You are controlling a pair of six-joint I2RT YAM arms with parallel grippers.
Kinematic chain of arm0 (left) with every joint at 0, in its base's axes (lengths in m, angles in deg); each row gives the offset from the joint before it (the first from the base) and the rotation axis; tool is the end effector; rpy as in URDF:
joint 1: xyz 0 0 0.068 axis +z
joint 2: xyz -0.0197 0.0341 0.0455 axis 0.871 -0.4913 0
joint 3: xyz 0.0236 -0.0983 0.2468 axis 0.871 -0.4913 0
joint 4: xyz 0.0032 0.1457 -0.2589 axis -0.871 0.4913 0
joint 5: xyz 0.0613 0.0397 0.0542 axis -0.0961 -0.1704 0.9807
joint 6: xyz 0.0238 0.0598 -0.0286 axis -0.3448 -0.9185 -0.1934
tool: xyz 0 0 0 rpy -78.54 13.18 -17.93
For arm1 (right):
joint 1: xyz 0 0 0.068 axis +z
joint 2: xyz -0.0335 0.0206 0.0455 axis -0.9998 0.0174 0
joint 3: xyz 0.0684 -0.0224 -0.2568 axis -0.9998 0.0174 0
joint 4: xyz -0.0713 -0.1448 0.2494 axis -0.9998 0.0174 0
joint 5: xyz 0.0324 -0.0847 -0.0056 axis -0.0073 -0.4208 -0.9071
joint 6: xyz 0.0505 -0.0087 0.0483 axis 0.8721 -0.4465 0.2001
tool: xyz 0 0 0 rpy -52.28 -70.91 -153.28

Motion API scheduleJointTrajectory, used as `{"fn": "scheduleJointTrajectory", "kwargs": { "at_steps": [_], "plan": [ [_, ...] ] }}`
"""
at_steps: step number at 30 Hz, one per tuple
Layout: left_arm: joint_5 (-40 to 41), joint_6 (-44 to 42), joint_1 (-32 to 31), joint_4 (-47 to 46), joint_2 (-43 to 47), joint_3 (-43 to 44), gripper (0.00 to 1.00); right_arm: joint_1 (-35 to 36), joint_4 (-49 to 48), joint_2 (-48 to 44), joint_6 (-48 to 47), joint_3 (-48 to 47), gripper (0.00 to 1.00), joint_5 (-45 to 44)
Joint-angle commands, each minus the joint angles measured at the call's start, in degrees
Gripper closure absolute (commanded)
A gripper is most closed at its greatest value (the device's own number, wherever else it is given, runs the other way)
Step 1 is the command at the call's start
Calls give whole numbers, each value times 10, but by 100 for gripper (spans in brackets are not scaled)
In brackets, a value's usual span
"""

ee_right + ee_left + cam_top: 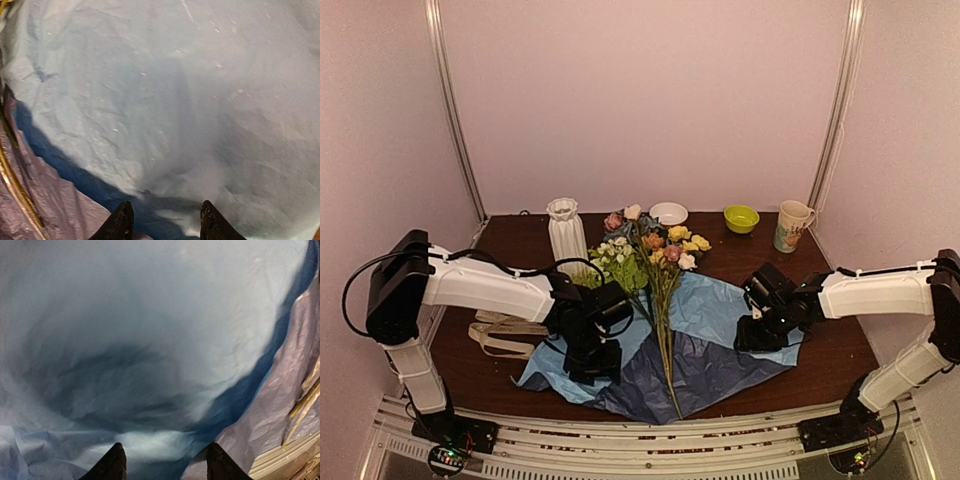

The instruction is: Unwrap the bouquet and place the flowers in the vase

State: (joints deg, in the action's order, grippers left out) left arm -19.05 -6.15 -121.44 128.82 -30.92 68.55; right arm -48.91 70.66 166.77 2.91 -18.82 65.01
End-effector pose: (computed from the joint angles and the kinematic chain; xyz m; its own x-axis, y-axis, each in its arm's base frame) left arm 0.1691 -0.3248 0.1080 -0.9890 -0.1079 0.1014 -0.1287 0.9652 -0.2277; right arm 0.2247 0.1937 0.1168 -0.9512 0.0454 -0.3053 -0.0609 0.9421 0.3298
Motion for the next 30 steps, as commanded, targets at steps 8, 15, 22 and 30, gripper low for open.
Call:
{"fn": "scheduleJointTrajectory", "kwargs": {
  "at_steps": [8,15,22,30],
  "plan": [
    [6,65,-22,-17,127,-159,44,-9,16,-23,19,69,53,-42],
    [25,86,-22,-19,175,-227,44,-13,24,-21,12,64,53,-58],
    [53,70,-19,-45,154,-227,46,-14,19,-34,12,67,53,-36],
    [92,2,57,-28,121,-190,48,-14,16,-65,23,88,53,-5]
  ]
}}
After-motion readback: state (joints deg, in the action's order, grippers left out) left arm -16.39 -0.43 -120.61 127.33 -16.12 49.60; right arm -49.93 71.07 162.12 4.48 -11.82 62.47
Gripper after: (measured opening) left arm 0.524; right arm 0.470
